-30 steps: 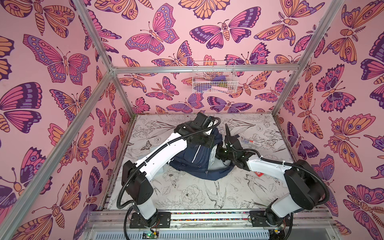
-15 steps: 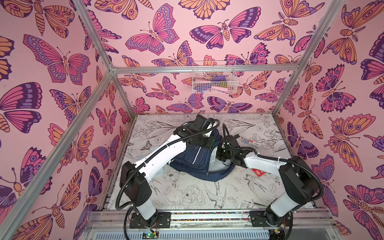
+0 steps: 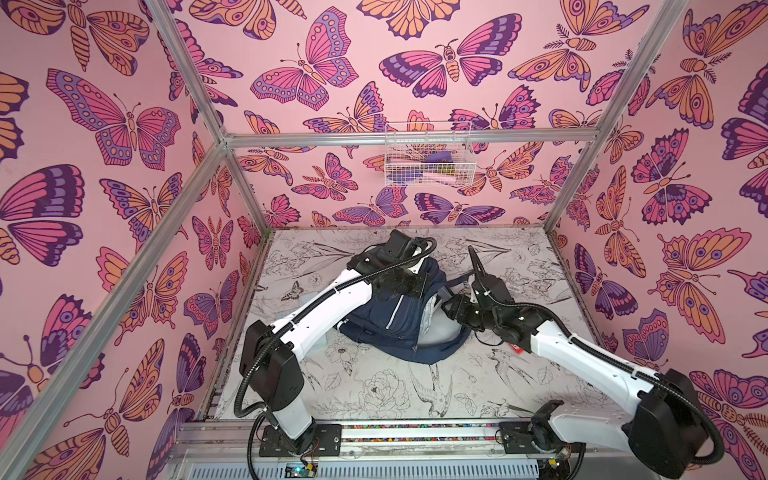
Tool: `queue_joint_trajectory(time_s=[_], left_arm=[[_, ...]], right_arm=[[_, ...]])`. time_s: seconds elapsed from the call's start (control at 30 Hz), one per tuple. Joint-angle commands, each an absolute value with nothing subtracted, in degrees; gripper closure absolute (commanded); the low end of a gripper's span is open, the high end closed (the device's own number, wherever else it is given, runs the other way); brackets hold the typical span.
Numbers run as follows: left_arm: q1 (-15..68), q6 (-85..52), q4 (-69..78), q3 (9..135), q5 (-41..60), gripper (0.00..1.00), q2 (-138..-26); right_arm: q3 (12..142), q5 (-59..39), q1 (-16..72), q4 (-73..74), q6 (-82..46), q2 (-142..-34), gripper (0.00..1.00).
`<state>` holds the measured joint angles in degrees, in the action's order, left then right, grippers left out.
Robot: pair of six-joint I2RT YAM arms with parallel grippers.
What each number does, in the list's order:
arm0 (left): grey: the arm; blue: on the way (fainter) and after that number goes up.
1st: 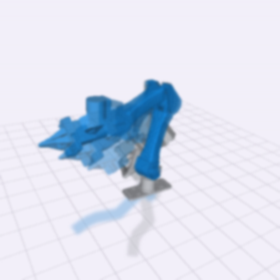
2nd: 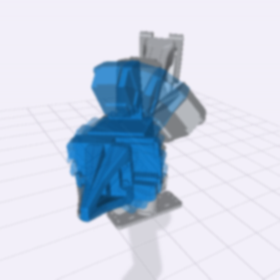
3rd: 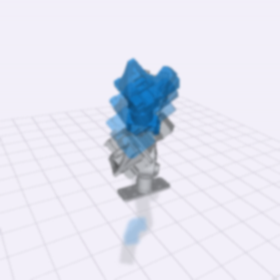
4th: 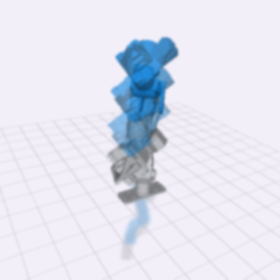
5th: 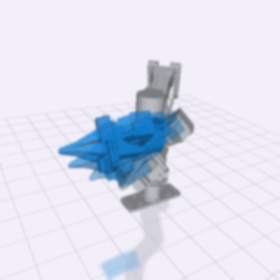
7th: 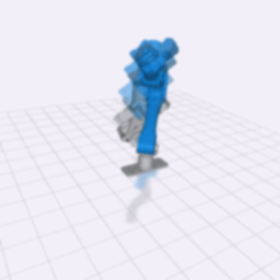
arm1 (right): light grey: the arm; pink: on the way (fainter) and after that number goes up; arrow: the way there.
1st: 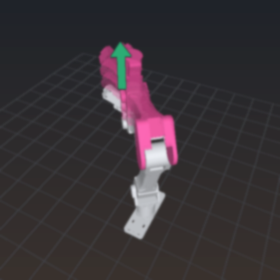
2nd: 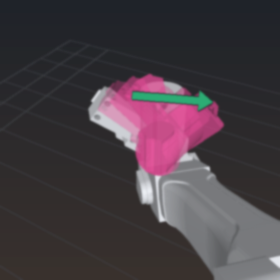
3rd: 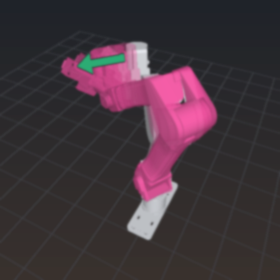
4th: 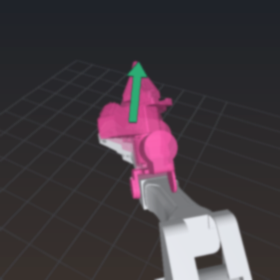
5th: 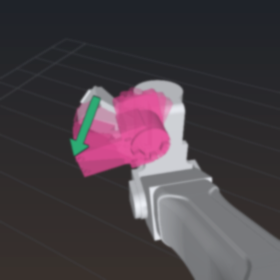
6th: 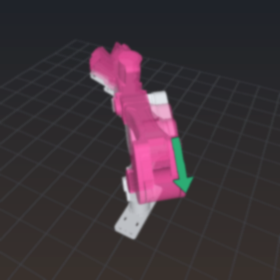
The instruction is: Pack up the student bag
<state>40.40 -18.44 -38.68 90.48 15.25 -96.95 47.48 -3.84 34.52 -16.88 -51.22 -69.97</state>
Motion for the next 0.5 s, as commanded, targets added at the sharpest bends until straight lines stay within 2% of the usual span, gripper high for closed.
queue_joint_trajectory(time_s=[0.0,0.2,0.43,0.47], left_arm=[[39.58,-21.56,-34.22,89.5,18.94,1.0,-98.72],[38.12,-27.31,-30.93,87.18,23.92,1.0,-100.65],[36.53,-28.92,-28.84,85.0,27.52,1.0,-101.84],[36.2,-29.44,-28.83,84.91,28.12,0.95,-101.81]], right_arm=[[48.22,-3.41,34.52,-24.24,-46.08,-68.79,0.49],[47.54,-5.1,36.1,-22.54,-45.7,-70.29,0.54],[52.18,1.01,43.94,-25.84,-42.05,-73.79,0.46],[52.85,1.47,45.23,-26.48,-41.49,-74.11,0.44]])
